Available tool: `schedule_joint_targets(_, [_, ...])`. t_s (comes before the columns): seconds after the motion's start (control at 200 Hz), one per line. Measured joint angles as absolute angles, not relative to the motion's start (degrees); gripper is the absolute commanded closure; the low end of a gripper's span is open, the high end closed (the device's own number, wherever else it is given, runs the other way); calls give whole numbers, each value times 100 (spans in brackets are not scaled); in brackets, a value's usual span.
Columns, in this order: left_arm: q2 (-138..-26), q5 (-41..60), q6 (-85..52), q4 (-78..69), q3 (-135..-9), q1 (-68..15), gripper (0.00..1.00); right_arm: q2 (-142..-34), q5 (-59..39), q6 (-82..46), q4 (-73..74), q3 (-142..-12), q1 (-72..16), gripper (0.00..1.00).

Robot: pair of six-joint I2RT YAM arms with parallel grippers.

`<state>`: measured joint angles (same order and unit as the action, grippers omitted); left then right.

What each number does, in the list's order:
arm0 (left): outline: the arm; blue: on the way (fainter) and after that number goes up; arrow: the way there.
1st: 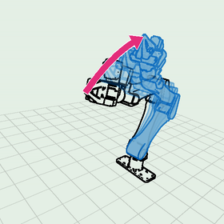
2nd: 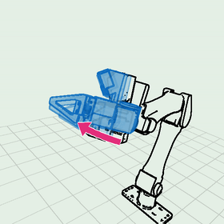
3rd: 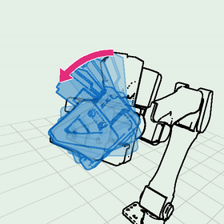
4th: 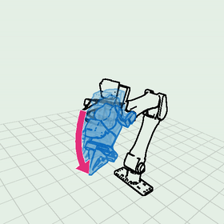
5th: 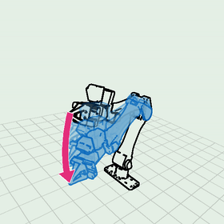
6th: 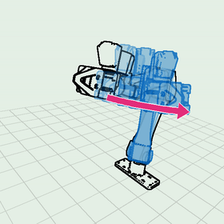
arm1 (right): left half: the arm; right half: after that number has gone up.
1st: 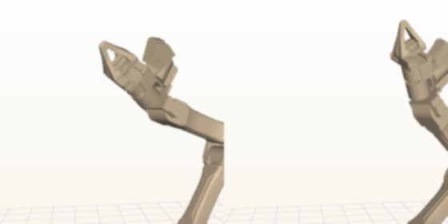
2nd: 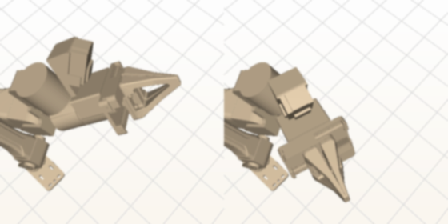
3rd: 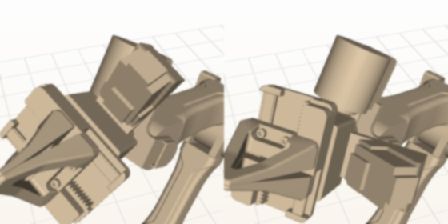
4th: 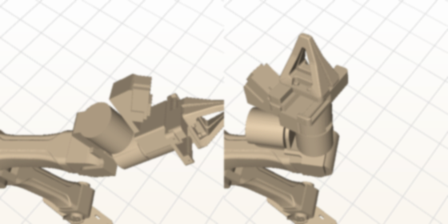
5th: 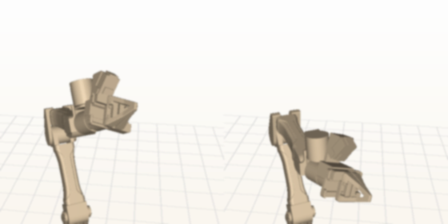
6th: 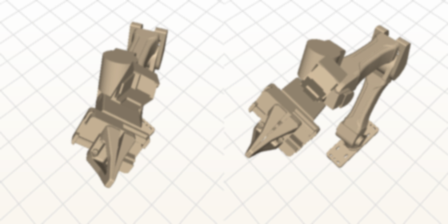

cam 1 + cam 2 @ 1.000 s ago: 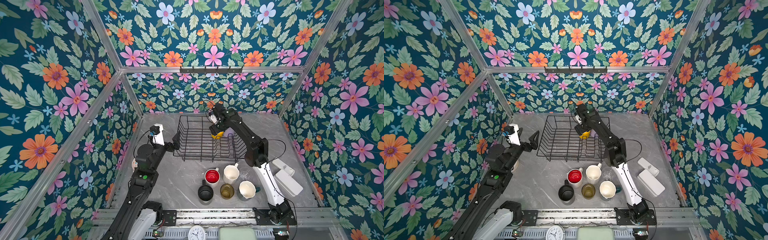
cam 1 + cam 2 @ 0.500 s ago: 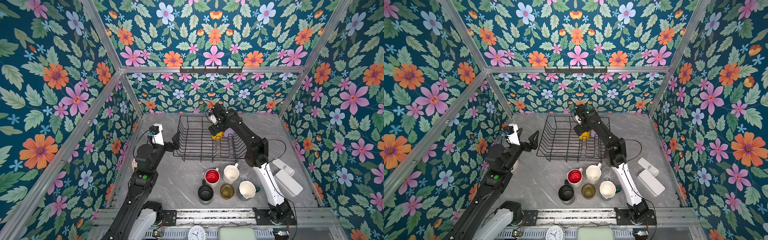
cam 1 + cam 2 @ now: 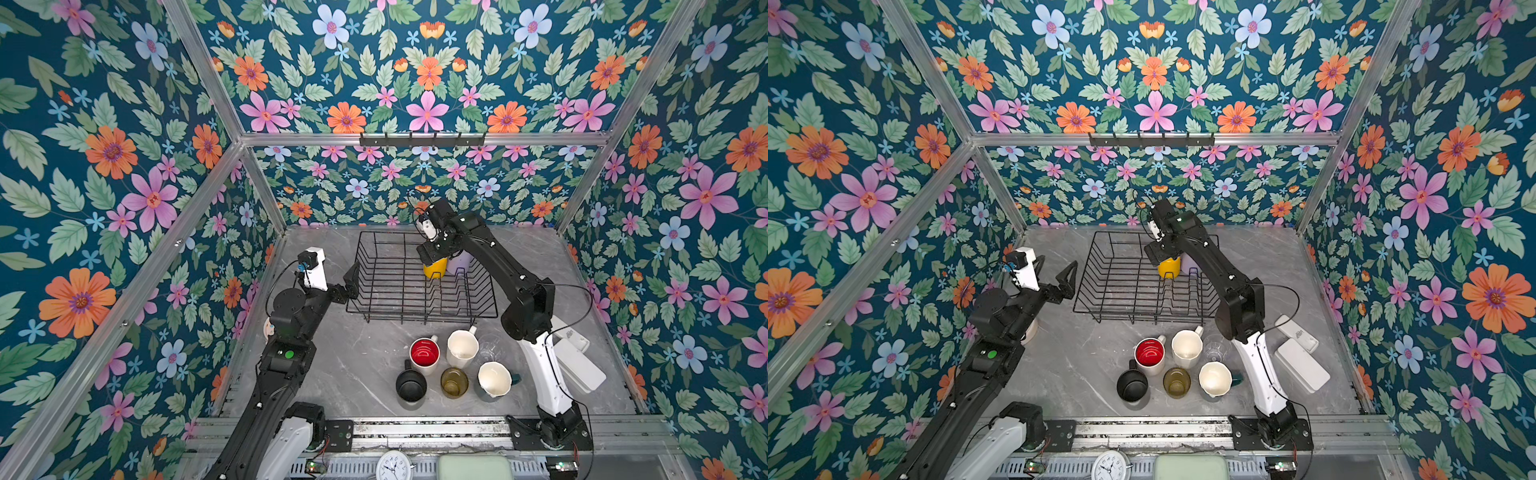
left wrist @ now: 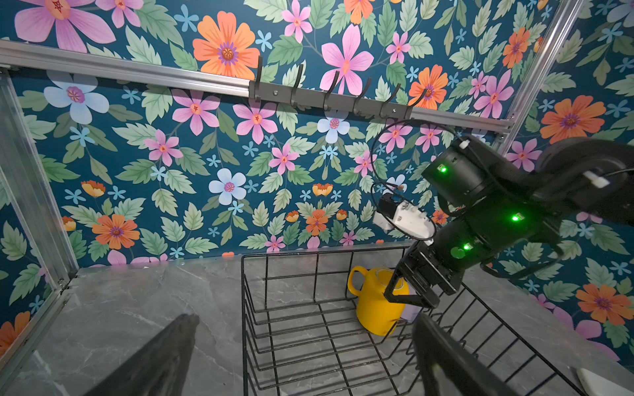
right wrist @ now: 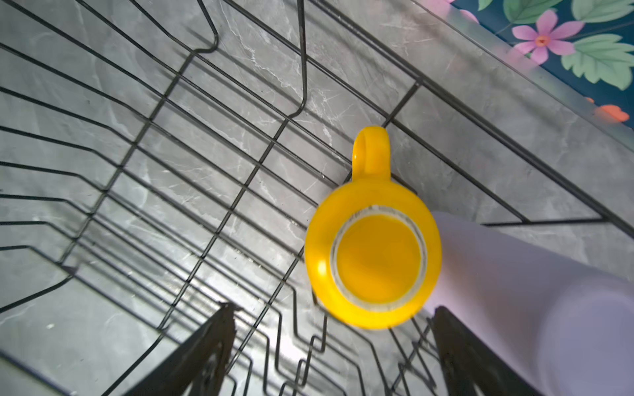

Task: Load the cups into the dish rack
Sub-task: 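Open the right gripper and draw it back from the yellow mug, then move the right gripper down to the black mug and close on its rim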

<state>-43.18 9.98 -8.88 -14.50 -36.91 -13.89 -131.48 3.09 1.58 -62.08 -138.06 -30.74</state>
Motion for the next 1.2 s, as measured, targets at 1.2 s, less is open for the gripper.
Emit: schedule_joint_targets(1.2, [-4244, 145, -867, -1020, -3771, -1323, 0, -8565, 523, -3153, -5623, -7964, -6230, 51])
